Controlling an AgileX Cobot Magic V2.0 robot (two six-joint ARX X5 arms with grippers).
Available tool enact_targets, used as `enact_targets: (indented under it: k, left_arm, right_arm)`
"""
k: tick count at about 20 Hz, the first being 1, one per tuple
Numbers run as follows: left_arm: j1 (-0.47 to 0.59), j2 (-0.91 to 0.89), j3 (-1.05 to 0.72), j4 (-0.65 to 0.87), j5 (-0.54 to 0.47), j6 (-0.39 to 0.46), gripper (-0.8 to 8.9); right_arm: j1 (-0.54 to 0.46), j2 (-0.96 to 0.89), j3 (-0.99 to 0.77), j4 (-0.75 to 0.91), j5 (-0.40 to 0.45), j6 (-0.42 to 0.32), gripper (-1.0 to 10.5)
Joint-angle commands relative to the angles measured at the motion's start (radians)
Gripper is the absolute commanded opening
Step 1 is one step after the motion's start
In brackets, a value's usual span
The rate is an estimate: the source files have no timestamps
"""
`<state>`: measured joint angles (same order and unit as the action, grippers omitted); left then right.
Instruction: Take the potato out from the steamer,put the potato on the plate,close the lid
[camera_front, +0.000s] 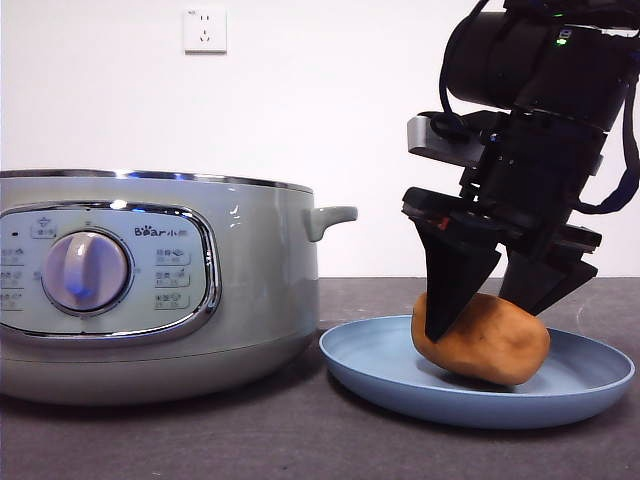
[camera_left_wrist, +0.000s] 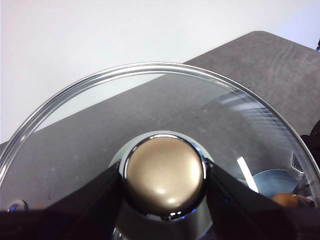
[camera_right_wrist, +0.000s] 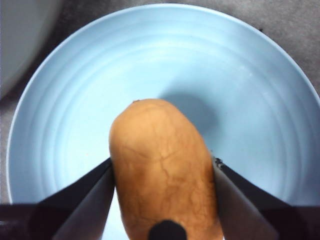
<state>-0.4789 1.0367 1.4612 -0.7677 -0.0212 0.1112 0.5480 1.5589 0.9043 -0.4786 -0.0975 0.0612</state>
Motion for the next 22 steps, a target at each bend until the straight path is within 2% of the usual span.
enact_targets:
  k: [1,2,5,6,15,22]
  left_arm:
    - [0.001,-0.011,0.019,0.060,0.003,-0.004,-0.08]
    - [0.001,-0.011,0.019,0.060,0.003,-0.004,-0.08]
    - [0.001,-0.011,0.019,0.060,0.003,-0.005,-0.08]
    - [0.001,-0.011,0.019,0.060,0.003,-0.005,-0.08]
    - [0.001,-0.011,0.019,0.060,0.003,-0.005,-0.08]
    - [0.001,0.033,0.019,0.061,0.011,-0.006,-0.08]
  right_arm:
    - [0.002,0.012,-0.018,-0.001,-0.005,0.010,0.2]
    - [0.002,0.012,-0.018,-0.001,-0.006,0.010,0.8]
    - [0.002,0.012,-0.017,-0.002,-0.007,0.018,4.1]
    - [0.002,0.012,-0.017,-0.002,-0.007,0.019,4.5]
    - [0.001,-0.011,-0.012,-0.001,-0.006,0.019,4.4]
    - [0.000,-0.268,0.089,-0.053,0.000,0.019,4.4]
